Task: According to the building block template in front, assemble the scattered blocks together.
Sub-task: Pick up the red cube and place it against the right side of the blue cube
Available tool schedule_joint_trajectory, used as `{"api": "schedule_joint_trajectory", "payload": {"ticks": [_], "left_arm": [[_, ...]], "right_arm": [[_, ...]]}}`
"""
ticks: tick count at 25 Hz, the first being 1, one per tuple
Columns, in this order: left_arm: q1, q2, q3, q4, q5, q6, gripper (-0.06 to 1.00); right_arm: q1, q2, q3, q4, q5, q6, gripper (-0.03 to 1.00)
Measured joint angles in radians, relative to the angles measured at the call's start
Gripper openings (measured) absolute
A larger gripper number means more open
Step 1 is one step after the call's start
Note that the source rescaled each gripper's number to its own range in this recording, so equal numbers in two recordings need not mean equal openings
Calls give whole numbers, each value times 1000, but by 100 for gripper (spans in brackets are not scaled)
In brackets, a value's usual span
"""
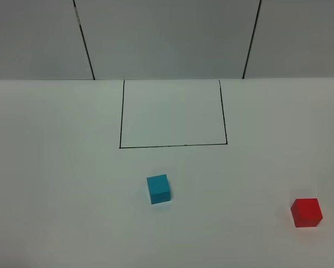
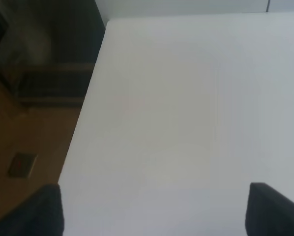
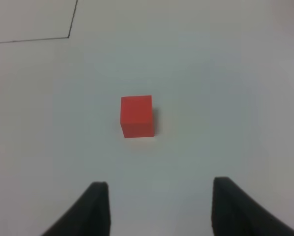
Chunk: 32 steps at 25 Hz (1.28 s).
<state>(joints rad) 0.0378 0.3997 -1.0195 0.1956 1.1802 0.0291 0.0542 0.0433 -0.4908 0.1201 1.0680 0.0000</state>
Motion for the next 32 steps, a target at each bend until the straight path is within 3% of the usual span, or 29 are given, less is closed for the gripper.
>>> {"api": "schedule_joint_trajectory", "payload": {"ticks": [8, 16, 25, 32], "left_arm": [[0, -233, 111, -188, -39, 52, 100], [0, -403, 279, -207, -119, 58, 100], [0, -407, 471, -268, -164, 57, 100], [0, -407, 496, -285, -145, 57, 100]], "right_arm": [[0, 0, 0, 0, -1, 0, 6], [0, 0, 0, 0, -1, 0, 6], [0, 0, 0, 0, -1, 0, 6], [0, 0, 0, 0, -1, 0, 6]]}}
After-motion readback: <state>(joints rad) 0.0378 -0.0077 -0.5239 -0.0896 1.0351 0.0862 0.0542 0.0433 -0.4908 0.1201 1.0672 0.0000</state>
